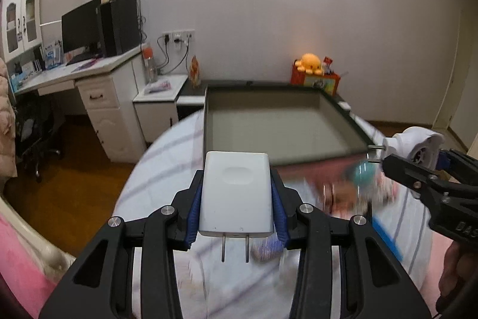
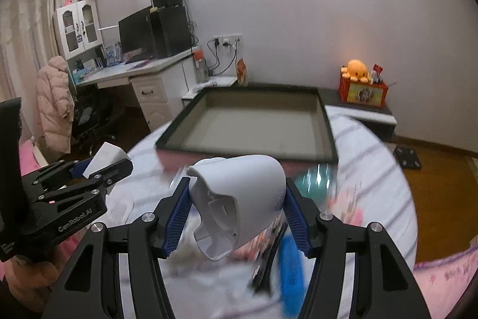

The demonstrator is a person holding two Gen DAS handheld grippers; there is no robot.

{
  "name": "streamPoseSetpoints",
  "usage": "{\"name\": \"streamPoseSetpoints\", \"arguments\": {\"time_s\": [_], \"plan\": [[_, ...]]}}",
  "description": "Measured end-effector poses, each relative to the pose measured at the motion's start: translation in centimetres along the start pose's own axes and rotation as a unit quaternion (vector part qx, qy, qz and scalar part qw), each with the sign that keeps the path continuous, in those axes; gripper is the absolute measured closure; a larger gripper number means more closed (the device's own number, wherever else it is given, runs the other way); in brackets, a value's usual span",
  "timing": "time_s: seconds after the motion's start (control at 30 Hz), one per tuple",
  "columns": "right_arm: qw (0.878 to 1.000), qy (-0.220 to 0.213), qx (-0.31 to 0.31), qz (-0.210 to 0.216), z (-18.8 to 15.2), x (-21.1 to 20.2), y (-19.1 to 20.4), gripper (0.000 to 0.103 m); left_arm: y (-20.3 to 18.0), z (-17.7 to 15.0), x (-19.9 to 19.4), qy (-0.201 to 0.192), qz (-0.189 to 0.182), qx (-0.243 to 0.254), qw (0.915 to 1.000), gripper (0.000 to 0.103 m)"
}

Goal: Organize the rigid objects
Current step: 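Carry the charger with the left tool while the right tool carries the lamp into the tray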

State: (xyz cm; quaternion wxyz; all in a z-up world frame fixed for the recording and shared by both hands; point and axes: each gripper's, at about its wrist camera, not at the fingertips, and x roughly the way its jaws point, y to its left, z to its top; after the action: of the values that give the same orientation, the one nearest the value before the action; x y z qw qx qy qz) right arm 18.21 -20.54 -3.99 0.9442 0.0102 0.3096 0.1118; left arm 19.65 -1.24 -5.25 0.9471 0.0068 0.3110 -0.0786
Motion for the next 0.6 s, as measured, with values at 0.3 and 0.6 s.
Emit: {"name": "streamPoseSetpoints", "arguments": {"time_s": [0.3,0.6], "plan": [[0.998,0.063,0.018,-0.002,5.8,9.9,-3.6,0.042,-0.6,5.4,8.1,0.029,0.004,-0.008,0.9996,0.062],[0.989,0.138,0.050,0.008,5.7,16.6,-5.5,0.042,-1.2,6.0,15.5,0.091,0.009,-0.013,0.9957,0.062]]}}
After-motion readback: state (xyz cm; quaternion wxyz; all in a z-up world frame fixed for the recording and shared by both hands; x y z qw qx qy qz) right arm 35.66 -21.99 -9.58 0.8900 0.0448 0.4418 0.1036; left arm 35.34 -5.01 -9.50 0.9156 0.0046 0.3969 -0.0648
